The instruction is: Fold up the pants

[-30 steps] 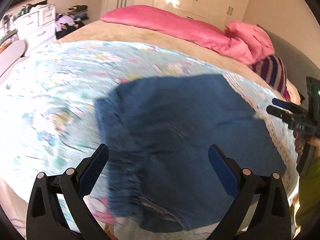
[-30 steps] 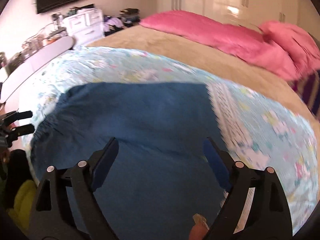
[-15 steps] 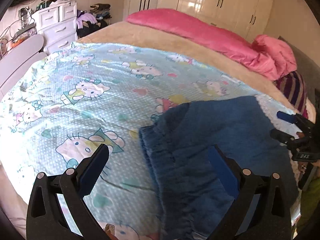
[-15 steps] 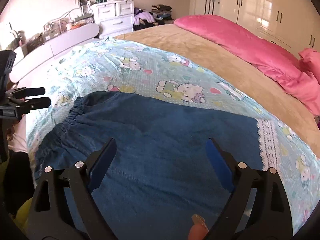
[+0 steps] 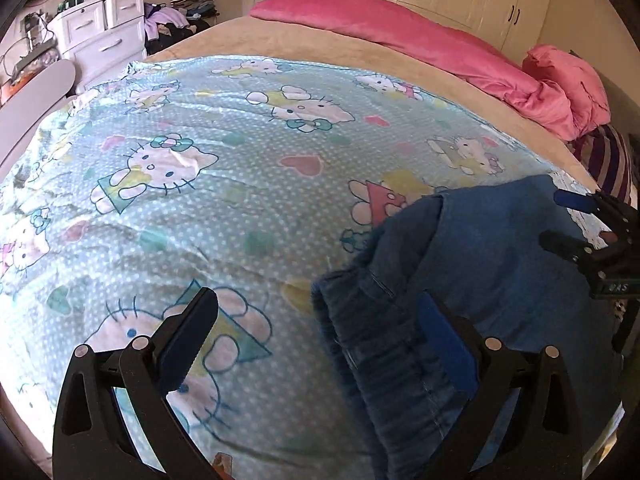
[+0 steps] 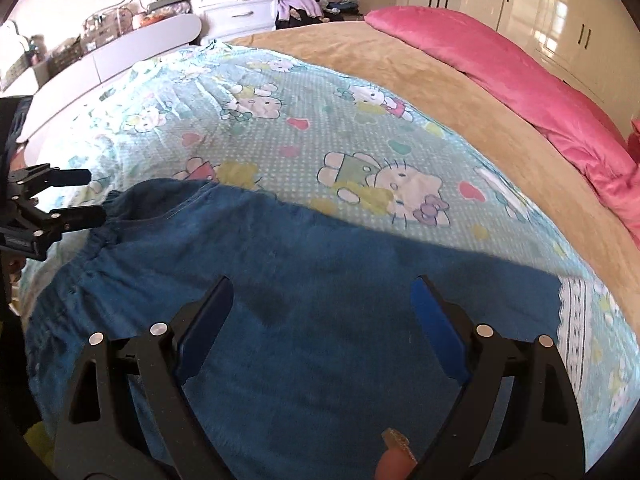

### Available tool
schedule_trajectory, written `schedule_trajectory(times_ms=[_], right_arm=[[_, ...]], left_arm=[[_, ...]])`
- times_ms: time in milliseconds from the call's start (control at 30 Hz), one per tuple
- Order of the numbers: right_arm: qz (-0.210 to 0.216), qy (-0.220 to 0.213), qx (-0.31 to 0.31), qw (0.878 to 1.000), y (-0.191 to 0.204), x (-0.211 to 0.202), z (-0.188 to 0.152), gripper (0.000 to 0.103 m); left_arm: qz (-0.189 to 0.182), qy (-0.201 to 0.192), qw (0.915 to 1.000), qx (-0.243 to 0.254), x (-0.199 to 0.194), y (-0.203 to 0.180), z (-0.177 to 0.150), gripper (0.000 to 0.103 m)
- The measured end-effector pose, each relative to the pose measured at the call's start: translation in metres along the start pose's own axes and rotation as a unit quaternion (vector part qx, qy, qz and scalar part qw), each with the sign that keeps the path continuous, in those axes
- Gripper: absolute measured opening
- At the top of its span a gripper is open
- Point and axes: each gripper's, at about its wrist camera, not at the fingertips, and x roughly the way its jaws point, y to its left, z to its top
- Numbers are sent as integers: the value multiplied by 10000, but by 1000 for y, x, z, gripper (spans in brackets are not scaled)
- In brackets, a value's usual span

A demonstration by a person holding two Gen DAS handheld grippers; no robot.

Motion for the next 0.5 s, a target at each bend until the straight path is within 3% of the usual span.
schedule_trajectory(times_ms=[167, 233, 267, 333, 400, 500], right_arm=[[-176, 222, -369, 9989, -1, 30, 16, 84], [-187, 329, -444, 9983, -1, 39, 19, 84], [-186, 356, -482, 9980, -1, 43, 20, 84], [-166, 423, -575, 9973, 1, 50, 21, 84], [-158, 469, -676, 9965, 2, 56, 23, 84], [-119, 481, -776, 9957, 5, 60, 25, 84]], left_arm=[[-82, 18, 9999, 57, 14, 1, 5, 93], [-237, 84, 9996, 136, 22, -3, 6, 73], [-295, 121, 9994, 152, 25, -5, 6, 72], [-344, 158, 9989, 280, 32, -11, 4, 51], [-380, 122, 9985, 367, 33, -15, 2, 39], [-326, -33, 9986, 422, 24, -17, 2, 34]])
